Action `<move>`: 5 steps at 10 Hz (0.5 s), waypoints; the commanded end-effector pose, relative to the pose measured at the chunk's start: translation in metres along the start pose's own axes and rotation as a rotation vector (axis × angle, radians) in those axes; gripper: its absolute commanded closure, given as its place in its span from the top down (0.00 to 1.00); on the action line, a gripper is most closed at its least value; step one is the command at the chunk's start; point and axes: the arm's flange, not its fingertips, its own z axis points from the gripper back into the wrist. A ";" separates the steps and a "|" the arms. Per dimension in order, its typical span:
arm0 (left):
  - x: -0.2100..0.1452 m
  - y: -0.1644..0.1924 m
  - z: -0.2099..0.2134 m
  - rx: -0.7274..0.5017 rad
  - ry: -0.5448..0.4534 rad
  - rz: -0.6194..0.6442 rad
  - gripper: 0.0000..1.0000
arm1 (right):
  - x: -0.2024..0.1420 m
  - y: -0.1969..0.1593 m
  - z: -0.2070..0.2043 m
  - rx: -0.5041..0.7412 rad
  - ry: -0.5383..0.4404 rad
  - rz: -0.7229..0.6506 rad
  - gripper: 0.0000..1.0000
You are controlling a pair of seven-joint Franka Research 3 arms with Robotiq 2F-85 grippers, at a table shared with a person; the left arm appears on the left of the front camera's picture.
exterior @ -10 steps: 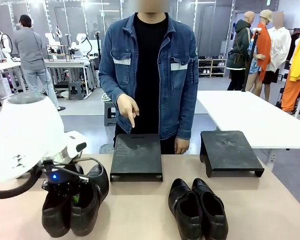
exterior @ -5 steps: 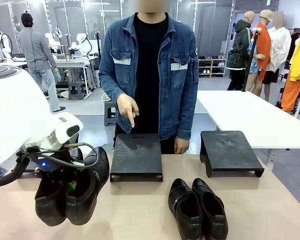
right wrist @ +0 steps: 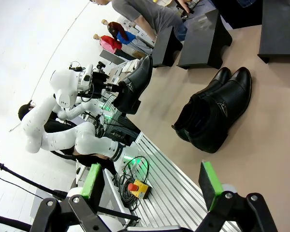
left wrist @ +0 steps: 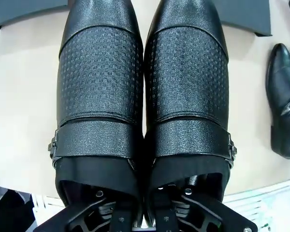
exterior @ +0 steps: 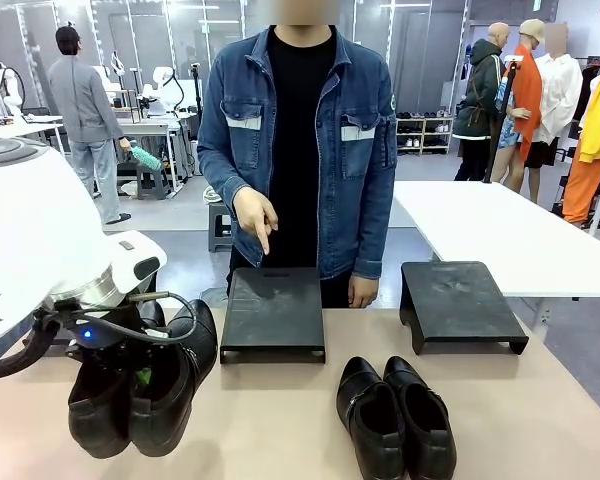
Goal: Place the shoes on the stand as instructed by the person.
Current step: Pick up one pair of Shoes and place it on the Shoes Stand indicated by the person.
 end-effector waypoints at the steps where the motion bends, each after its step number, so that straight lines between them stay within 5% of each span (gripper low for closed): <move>1: 0.000 0.000 0.000 0.000 0.000 0.000 0.09 | 0.001 0.000 0.001 0.010 -0.015 0.024 1.00; 5: 0.033 -0.048 0.003 -0.105 -0.170 -0.008 0.09 | 0.001 0.000 0.001 0.010 -0.015 0.024 1.00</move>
